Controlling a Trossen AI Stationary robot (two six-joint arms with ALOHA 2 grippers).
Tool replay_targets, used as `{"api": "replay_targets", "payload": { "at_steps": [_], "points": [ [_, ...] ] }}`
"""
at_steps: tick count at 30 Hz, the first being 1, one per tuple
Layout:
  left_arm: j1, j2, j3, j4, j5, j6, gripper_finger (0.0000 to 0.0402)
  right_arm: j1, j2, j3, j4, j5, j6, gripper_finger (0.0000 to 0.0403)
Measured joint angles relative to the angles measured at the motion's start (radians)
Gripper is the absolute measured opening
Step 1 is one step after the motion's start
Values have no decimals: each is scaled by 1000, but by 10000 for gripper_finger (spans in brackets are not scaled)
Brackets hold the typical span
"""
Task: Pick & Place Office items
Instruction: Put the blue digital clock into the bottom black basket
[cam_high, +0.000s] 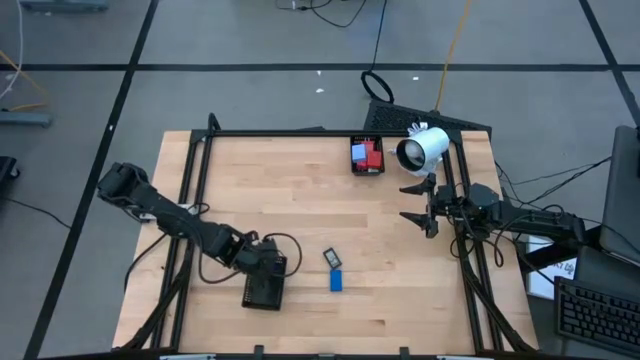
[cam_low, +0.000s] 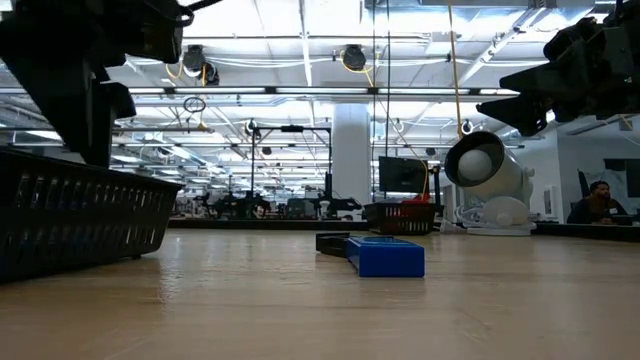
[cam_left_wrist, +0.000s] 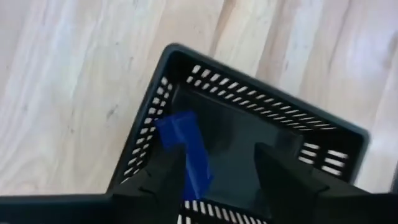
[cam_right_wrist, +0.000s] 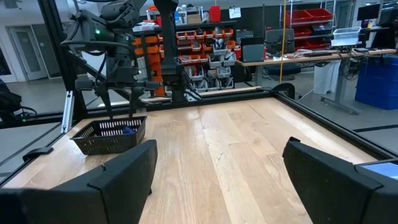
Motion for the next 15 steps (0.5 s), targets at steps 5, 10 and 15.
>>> {"api": "replay_targets", "payload": {
  "at_steps": [5,10,15],
  "points": [
    [40,0,26,52,4,106,204,0,0,0,0,0,0,340],
    [76,0,74,107,53,294,197,0,0,0,0,0,0,337],
    [108,0,137,153,51,488,181,0,0,0,0,0,0,340]
  ]
}}
